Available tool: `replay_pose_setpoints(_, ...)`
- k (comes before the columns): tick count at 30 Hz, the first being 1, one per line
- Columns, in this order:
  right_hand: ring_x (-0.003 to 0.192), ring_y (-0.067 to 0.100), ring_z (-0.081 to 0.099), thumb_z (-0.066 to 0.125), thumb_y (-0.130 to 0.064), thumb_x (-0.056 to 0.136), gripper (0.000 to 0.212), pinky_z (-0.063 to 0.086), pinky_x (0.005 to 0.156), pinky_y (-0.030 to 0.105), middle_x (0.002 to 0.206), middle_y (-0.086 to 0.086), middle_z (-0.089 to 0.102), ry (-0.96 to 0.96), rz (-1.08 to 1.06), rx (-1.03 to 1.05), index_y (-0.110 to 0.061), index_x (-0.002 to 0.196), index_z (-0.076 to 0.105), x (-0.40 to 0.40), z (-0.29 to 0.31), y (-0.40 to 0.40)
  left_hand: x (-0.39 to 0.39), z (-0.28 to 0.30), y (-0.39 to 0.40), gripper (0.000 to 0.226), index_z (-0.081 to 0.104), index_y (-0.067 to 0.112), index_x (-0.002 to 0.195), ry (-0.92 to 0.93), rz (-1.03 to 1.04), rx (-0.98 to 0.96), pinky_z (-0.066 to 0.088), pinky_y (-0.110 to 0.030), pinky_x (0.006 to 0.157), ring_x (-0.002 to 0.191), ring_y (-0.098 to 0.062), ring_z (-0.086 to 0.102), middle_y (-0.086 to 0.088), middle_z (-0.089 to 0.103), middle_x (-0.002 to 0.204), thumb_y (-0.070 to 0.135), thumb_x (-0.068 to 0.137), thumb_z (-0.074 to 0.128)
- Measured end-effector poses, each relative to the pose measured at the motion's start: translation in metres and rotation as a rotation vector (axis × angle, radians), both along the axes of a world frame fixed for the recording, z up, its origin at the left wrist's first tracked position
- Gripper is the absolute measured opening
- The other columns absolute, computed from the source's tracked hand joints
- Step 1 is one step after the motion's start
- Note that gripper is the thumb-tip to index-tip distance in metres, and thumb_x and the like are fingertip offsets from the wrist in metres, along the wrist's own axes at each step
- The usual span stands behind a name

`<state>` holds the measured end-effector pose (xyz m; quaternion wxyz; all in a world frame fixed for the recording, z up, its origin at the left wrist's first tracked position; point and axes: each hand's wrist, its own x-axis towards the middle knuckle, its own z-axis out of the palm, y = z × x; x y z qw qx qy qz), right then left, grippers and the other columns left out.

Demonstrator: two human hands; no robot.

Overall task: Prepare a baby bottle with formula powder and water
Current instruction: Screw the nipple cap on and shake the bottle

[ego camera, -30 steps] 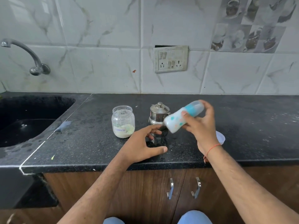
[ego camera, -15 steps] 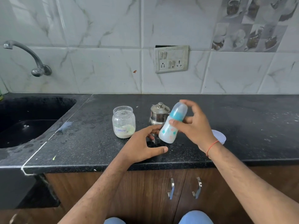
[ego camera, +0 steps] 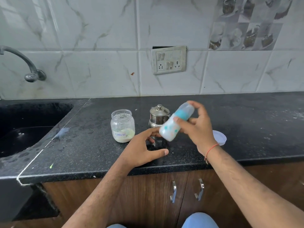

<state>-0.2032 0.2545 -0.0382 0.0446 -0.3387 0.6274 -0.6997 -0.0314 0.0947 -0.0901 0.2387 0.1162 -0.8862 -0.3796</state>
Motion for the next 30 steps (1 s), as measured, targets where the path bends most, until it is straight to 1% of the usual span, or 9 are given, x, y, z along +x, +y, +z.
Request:
replay_pose_setpoints(2, 0.097, 0.029, 0.08, 0.087, -0.014, 0.086, 0.064, 0.065, 0.069, 0.039, 0.103, 0.011, 0.081, -0.1, -0.023, -0.099, -0.036, 0.135, 0.052, -0.004, -0.001, 0.001, -0.001, 0.0, 0.0, 0.079, 0.056, 0.054, 0.147, 0.006, 0.001, 0.005, 0.056, -0.036, 0.111, 0.112, -0.002, 0.068, 0.038, 0.068, 0.129, 0.054, 0.079, 0.096)
replay_pose_setpoints(5, 0.092, 0.029, 0.081, 0.091, -0.026, 0.078, 0.067, 0.066, 0.078, 0.051, 0.093, 0.009, 0.082, 0.081, 0.029, 0.081, -0.047, 0.13, 0.055, 0.003, 0.004, 0.0, 0.0, -0.001, 0.0, 0.079, 0.055, 0.059, 0.145, 0.015, -0.005, 0.001, 0.058, -0.036, 0.109, 0.111, -0.002, 0.068, 0.038, 0.068, 0.129, 0.057, 0.078, 0.095)
replay_pose_setpoints(9, 0.101, 0.031, 0.079, 0.085, -0.008, 0.088, 0.064, 0.067, 0.077, 0.048, 0.109, 0.009, 0.079, -0.18, 0.001, -0.166, -0.032, 0.137, 0.052, 0.004, 0.005, -0.001, 0.0, -0.001, 0.0, 0.079, 0.057, 0.052, 0.147, 0.007, 0.004, -0.008, 0.056, -0.033, 0.108, 0.111, -0.001, 0.068, 0.041, 0.067, 0.127, 0.055, 0.079, 0.095)
replay_pose_setpoints(12, 0.092, 0.028, 0.081, 0.093, -0.027, 0.077, 0.069, 0.066, 0.081, 0.057, 0.095, 0.008, 0.083, 0.059, 0.1, 0.147, -0.047, 0.131, 0.055, 0.01, -0.009, -0.004, -0.001, -0.001, -0.001, 0.072, 0.057, 0.056, 0.141, 0.002, 0.009, -0.014, 0.057, -0.028, 0.106, 0.114, -0.002, 0.07, 0.037, 0.07, 0.125, 0.051, 0.08, 0.096)
replay_pose_setpoints(16, 0.084, 0.014, 0.08, 0.093, -0.037, 0.079, 0.068, 0.066, 0.082, 0.048, 0.086, 0.0, 0.082, 0.185, 0.028, 0.183, -0.052, 0.132, 0.052, 0.026, -0.012, -0.005, -0.002, -0.002, -0.002, 0.062, 0.065, 0.043, 0.139, -0.044, 0.025, -0.003, 0.059, -0.033, 0.105, 0.114, 0.002, 0.072, 0.027, 0.076, 0.121, 0.058, 0.083, 0.09)
replay_pose_setpoints(19, 0.09, 0.007, 0.079, 0.092, -0.039, 0.08, 0.084, 0.065, 0.088, 0.041, 0.097, -0.01, 0.083, 0.248, 0.071, 0.193, -0.052, 0.147, 0.044, 0.032, -0.008, -0.004, 0.001, -0.001, -0.001, 0.068, 0.067, 0.035, 0.143, -0.032, 0.035, 0.048, 0.061, -0.041, 0.105, 0.116, -0.001, 0.073, 0.023, 0.078, 0.124, 0.062, 0.083, 0.084)
replay_pose_setpoints(22, 0.102, 0.011, 0.076, 0.092, -0.035, 0.082, 0.109, 0.059, 0.102, 0.041, 0.111, -0.01, 0.081, 0.201, 0.197, 0.225, -0.059, 0.159, 0.019, 0.03, -0.009, -0.002, 0.004, 0.004, 0.004, 0.065, 0.067, 0.032, 0.147, 0.003, 0.013, 0.081, 0.064, -0.045, 0.098, 0.111, -0.008, 0.076, 0.018, 0.08, 0.123, 0.06, 0.089, 0.078)
replay_pose_setpoints(25, 0.113, 0.011, 0.073, 0.089, -0.024, 0.086, 0.121, 0.057, 0.106, 0.047, 0.125, -0.01, 0.076, 0.223, 0.318, 0.285, -0.06, 0.161, 0.002, 0.029, -0.011, 0.001, 0.004, 0.005, 0.004, 0.062, 0.061, 0.031, 0.153, 0.038, -0.042, 0.079, 0.063, -0.051, 0.093, 0.11, -0.018, 0.077, 0.014, 0.079, 0.126, 0.057, 0.098, 0.072)
replay_pose_setpoints(30, 0.117, 0.018, 0.075, 0.083, -0.014, 0.092, 0.119, 0.056, 0.107, 0.052, 0.131, -0.002, 0.075, 0.223, 0.379, 0.24, -0.059, 0.162, -0.002, 0.026, -0.002, 0.003, 0.001, 0.002, 0.003, 0.084, 0.031, 0.031, 0.17, 0.042, -0.089, 0.162, 0.058, -0.045, 0.097, 0.112, -0.026, 0.076, 0.009, 0.082, 0.126, 0.048, 0.099, 0.072)
